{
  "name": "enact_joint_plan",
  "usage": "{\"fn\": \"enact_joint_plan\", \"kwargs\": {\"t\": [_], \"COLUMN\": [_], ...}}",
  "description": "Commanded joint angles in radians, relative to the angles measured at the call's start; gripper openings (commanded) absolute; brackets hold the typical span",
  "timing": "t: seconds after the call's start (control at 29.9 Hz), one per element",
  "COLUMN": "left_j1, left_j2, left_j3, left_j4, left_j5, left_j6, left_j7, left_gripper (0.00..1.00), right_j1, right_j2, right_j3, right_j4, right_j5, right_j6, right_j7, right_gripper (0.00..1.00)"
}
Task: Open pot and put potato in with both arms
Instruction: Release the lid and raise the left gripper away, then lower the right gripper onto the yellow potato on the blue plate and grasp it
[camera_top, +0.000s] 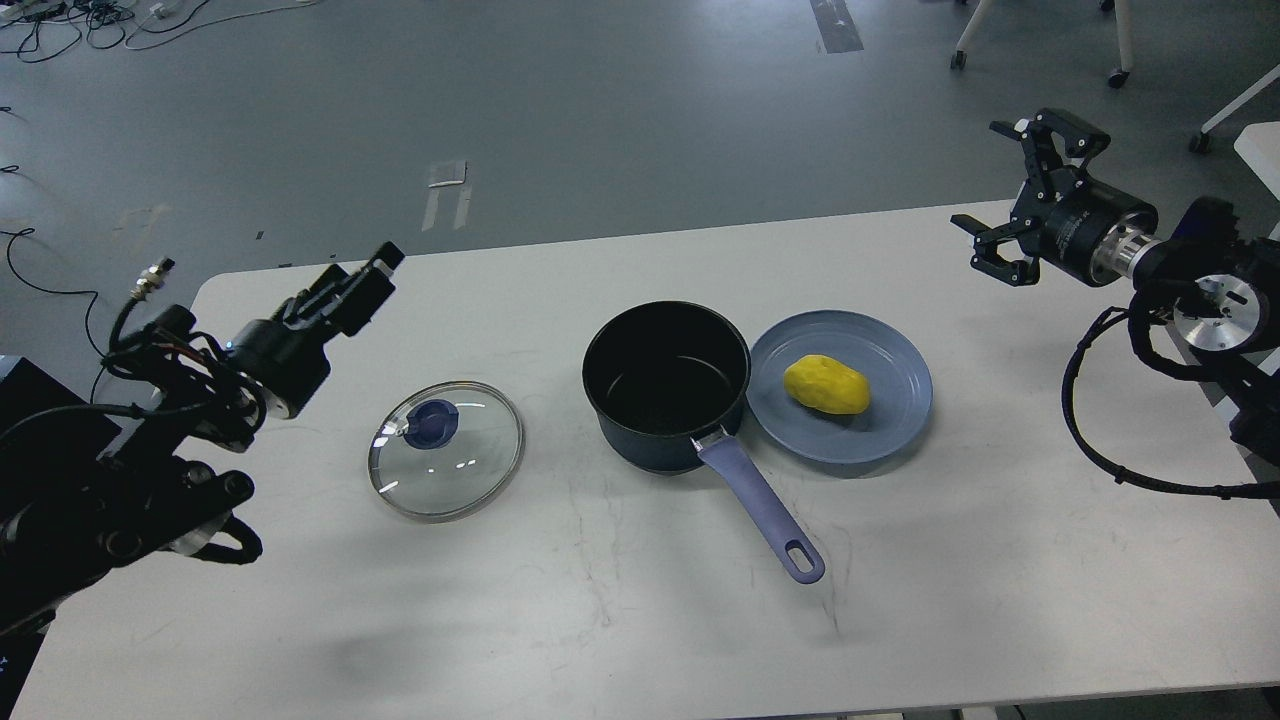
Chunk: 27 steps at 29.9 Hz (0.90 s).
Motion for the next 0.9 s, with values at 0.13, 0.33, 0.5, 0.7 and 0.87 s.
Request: {"fn": "enact_joint_plan", "kwargs": {"t": [0.13, 0.33, 0.5, 0.7, 0.87], "left_j1": [-0.087, -0.094, -0.087, -0.076, -0.047], "left_j2": [-0.008, -0.084, -0.146, -0.175, -0.192], "left_j3": [-0.18, -0.341, -0.449, -0.464, -0.48], "left_j4": [0.0, 0.023, 0.052, 0.052, 0.049], "left_j5": [-0.2, -0.409, -0.622, -0.688, -0.71], "left_j6": [-0.324, -0.524, -0.602, -0.619, -0.619], "left_j7": [0.0, 0.194, 0.441, 0.455, 0.452], "left_gripper": [1.0, 1.0, 1.0, 1.0, 1.0], "right_j1": [0.005, 0.036, 0.077, 0.123, 0.166], "right_j2": [-0.007, -0.021, -0.03, -0.041, -0.035], "right_j3": [-0.027, -0.098, -0.167, -0.246, -0.361], "right_j4": [0.078, 0.108, 0.123, 0.192, 0.197], "right_j5": [-0.012, -0.017, -0.124, -0.496, -0.767], "right_j6": [0.0, 0.001, 0.001, 0.0, -0.029], "right_j7": [0.002, 0.002, 0.021, 0.135, 0.236], "right_gripper": [1.0, 1.0, 1.0, 0.99, 0.99]}}
